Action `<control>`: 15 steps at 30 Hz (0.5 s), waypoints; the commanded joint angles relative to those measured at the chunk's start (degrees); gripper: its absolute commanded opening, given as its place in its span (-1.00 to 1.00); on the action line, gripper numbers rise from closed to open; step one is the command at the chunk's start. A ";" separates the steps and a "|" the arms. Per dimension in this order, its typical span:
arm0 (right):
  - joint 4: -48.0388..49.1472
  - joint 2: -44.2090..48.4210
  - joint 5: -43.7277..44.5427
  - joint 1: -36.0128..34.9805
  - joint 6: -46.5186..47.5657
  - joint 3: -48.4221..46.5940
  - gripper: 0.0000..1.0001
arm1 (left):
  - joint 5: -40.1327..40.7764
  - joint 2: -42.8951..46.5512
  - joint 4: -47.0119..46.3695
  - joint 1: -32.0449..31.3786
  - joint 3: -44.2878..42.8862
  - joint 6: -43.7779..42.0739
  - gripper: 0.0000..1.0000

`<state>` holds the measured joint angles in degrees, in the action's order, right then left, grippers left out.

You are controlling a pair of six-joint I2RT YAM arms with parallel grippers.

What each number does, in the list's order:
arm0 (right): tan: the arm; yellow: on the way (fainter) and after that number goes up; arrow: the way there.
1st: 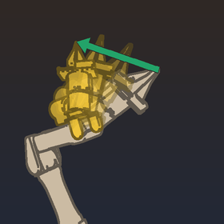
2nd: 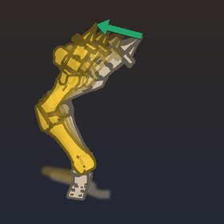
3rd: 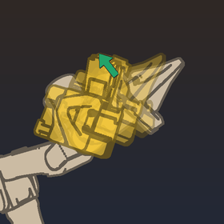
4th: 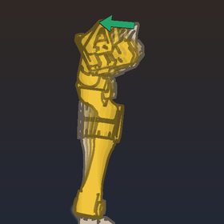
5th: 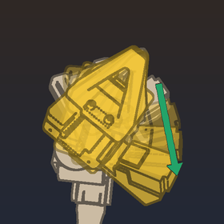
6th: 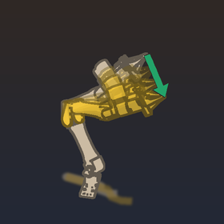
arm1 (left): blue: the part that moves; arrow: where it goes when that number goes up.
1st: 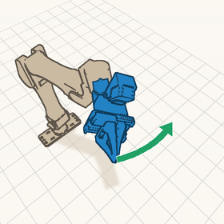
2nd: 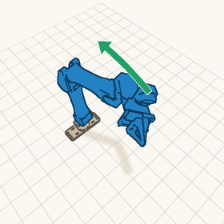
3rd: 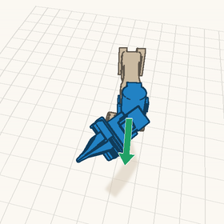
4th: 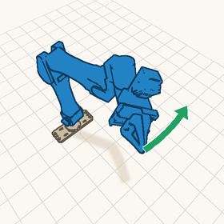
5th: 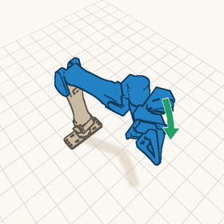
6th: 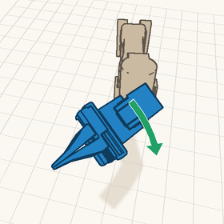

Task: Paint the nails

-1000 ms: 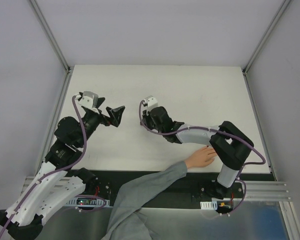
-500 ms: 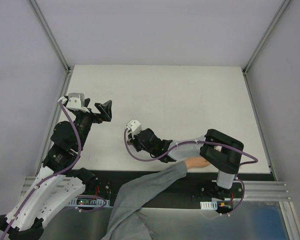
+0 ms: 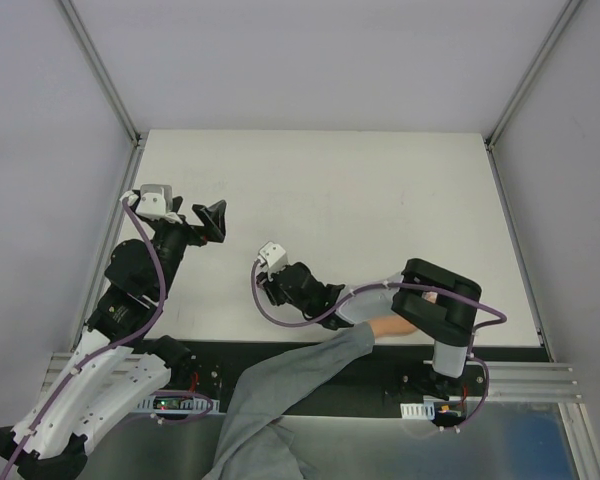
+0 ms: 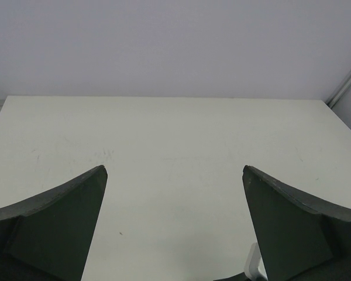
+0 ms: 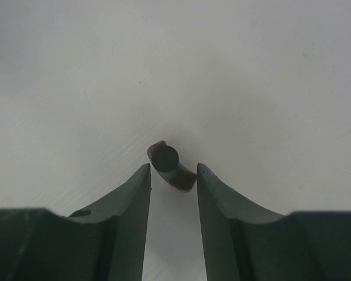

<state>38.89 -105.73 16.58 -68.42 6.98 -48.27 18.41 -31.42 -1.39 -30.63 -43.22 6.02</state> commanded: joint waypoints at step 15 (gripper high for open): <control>-28.66 27.92 13.38 0.39 -2.85 -1.83 0.52 | -3.56 -2.77 -2.04 1.28 -0.63 -0.66 0.98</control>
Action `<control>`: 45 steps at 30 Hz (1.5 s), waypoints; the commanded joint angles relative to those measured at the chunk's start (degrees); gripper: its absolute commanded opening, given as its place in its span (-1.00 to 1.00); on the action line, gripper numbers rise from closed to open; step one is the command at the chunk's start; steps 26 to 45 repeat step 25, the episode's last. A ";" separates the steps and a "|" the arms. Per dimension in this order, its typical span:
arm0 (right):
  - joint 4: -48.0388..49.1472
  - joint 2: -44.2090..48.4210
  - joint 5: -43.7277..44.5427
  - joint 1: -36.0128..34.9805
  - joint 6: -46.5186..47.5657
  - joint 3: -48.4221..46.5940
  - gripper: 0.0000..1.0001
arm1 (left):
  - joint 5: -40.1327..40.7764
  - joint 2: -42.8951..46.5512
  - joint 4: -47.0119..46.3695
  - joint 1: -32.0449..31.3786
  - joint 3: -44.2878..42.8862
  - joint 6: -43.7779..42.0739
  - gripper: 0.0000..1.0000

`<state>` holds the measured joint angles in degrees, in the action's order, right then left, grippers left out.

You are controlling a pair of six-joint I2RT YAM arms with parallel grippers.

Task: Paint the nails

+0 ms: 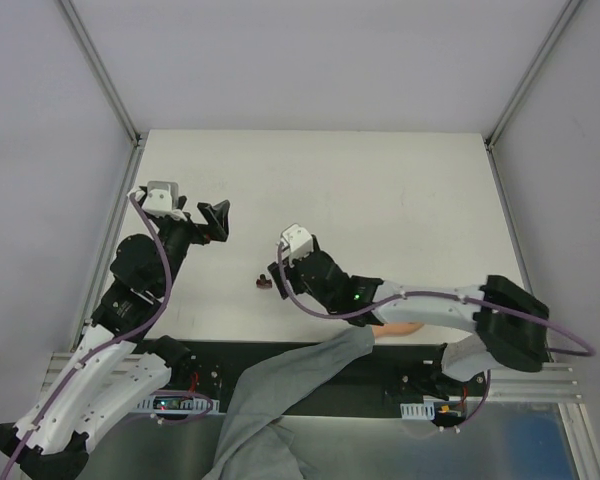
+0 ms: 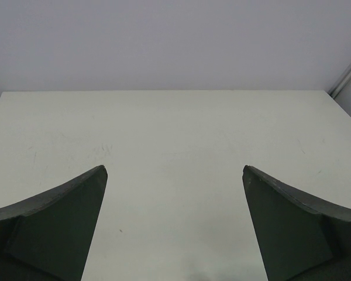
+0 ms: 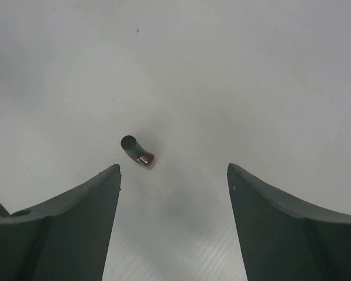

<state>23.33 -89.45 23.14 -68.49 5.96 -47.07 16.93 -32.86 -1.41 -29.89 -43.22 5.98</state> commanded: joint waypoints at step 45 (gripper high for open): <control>-67.28 64.14 16.42 4.77 -11.33 -18.04 0.99 | -16.65 -1.07 4.10 0.53 -9.49 2.46 0.98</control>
